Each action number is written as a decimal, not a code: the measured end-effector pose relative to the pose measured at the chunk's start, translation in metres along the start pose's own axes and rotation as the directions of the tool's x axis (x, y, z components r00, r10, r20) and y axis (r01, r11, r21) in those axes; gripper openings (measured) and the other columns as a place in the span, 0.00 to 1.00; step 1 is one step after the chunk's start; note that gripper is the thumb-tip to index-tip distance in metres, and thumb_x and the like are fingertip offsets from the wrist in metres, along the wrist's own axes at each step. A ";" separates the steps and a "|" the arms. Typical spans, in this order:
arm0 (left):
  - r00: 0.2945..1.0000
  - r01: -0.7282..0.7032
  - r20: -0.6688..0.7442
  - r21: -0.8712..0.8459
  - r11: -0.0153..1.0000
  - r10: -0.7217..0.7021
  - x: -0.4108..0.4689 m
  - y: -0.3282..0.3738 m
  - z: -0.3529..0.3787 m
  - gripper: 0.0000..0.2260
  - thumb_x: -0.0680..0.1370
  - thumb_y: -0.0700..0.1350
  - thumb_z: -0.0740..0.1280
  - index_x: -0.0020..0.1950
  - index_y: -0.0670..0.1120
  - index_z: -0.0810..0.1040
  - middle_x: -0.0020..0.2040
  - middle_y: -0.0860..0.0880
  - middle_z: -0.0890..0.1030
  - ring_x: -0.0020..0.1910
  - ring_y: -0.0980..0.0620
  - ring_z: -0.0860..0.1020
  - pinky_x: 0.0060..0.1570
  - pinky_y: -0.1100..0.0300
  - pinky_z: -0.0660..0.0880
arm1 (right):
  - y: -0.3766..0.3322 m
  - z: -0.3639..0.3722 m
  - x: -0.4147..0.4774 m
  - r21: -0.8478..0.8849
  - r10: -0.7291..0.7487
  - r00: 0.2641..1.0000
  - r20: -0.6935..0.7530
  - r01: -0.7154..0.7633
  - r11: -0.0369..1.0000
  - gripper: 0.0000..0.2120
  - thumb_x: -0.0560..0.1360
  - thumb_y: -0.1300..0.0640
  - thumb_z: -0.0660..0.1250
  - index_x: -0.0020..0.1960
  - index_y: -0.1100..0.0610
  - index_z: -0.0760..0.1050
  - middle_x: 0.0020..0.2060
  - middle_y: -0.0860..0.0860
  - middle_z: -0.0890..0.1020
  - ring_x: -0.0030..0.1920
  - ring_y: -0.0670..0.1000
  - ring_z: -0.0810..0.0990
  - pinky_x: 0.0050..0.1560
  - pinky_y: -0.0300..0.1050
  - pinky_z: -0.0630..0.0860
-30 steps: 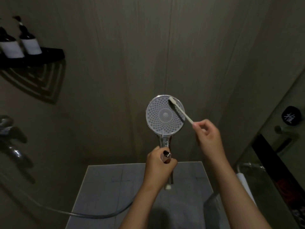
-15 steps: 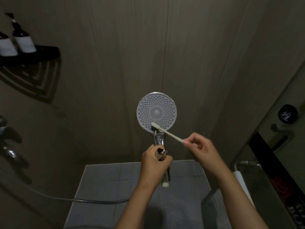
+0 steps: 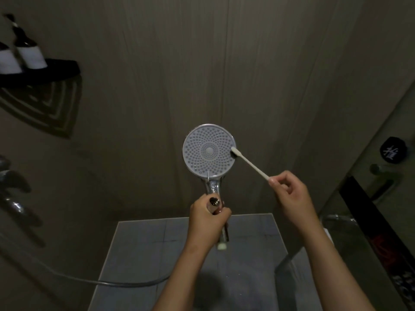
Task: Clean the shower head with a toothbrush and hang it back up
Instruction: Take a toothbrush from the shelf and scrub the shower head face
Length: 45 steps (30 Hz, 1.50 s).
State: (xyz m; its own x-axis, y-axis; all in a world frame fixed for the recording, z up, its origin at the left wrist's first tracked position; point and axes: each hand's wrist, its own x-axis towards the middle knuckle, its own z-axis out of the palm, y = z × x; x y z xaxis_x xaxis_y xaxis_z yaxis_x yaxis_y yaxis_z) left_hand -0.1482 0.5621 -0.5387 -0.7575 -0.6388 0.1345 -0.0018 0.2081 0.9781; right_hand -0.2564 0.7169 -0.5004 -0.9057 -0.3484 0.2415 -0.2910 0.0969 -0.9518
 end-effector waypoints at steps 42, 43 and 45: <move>1.000 0.018 0.018 0.021 1.000 -0.019 -0.005 -0.004 0.008 0.06 0.61 0.41 0.67 0.27 0.50 0.71 0.26 0.53 0.69 0.28 0.51 0.71 0.31 0.45 0.76 | -0.019 0.011 0.010 0.041 0.077 0.965 -0.253 -0.069 0.997 0.06 0.80 0.58 0.58 0.48 0.58 0.72 0.33 0.49 0.72 0.33 0.45 0.70 0.34 0.38 0.67; 1.000 0.018 0.016 0.021 1.000 -0.019 -0.004 -0.004 0.007 0.06 0.61 0.41 0.67 0.27 0.50 0.71 0.25 0.53 0.69 0.28 0.50 0.71 0.32 0.44 0.76 | -0.016 0.014 0.009 0.063 0.112 0.968 -0.225 -0.100 0.993 0.06 0.80 0.58 0.57 0.47 0.56 0.71 0.33 0.50 0.71 0.33 0.45 0.69 0.34 0.38 0.67; 1.000 0.016 0.011 0.011 1.000 -0.016 -0.005 -0.003 0.005 0.06 0.61 0.41 0.67 0.27 0.50 0.72 0.24 0.54 0.69 0.28 0.51 0.70 0.32 0.43 0.76 | -0.010 0.023 0.005 0.112 0.169 0.973 -0.159 -0.152 0.982 0.09 0.80 0.60 0.56 0.42 0.53 0.68 0.32 0.50 0.70 0.28 0.42 0.68 0.29 0.35 0.66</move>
State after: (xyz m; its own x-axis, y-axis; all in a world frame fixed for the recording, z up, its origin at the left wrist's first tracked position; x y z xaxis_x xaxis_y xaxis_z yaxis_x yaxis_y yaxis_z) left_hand -0.1479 0.5684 -0.5428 -0.7642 -0.6343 0.1172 -0.0211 0.2061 0.9783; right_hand -0.2514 0.6929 -0.4935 -0.9792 -0.1742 0.1043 -0.1134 0.0433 -0.9926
